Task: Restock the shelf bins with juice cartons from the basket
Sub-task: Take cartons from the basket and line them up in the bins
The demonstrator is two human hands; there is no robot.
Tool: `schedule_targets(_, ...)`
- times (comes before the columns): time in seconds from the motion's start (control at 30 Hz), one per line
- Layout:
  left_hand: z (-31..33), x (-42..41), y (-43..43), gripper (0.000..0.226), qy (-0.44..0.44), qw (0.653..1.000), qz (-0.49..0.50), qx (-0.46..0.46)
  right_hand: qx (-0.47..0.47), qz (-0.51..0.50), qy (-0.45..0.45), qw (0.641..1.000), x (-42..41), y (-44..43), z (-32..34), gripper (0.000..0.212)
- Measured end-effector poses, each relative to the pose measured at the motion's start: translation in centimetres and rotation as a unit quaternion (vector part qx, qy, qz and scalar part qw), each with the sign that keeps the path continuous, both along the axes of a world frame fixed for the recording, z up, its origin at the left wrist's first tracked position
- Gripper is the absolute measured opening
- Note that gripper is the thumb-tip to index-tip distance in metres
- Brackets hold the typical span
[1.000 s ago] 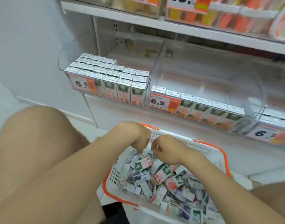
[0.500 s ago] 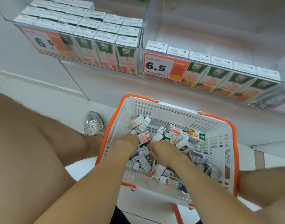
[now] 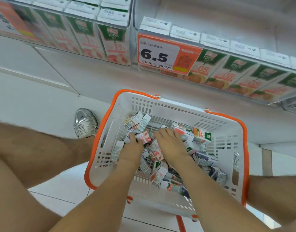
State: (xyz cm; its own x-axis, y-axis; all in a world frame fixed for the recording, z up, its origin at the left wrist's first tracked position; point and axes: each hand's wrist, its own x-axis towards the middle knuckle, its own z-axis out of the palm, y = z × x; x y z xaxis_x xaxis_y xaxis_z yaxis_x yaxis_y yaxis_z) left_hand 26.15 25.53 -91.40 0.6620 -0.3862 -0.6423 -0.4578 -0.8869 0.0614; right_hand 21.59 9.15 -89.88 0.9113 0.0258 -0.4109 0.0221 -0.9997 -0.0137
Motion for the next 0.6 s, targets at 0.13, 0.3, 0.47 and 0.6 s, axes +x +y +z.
schedule_targets(0.13, 0.6, -0.4, 0.0, 0.07, -0.014, 1.0, -0.008, 0.002, -0.017, 0.101, -0.031, 0.994, 0.0, -1.1, -0.4, 0.069)
schedule_targets(0.3, 0.5, -0.7, 0.0, 0.065, -0.011, 1.0, 0.01, -0.012, 0.202, -0.091, -0.036, 0.974, 0.0, -2.1, 0.6, 0.037)
schedule_targets(0.47, 0.9, 0.1, 0.4, 0.037, 0.015, 0.99, 0.105, -0.094, 0.335, -0.249, -0.065, 0.907, 0.7, -3.3, 4.0, 0.028)
schedule_targets(0.6, 3.7, 2.7, 0.2, 0.026, 0.106, 0.942, 0.248, -0.198, 0.334, -0.297, -0.098, 0.889, 0.7, -4.6, 5.6, 0.033)
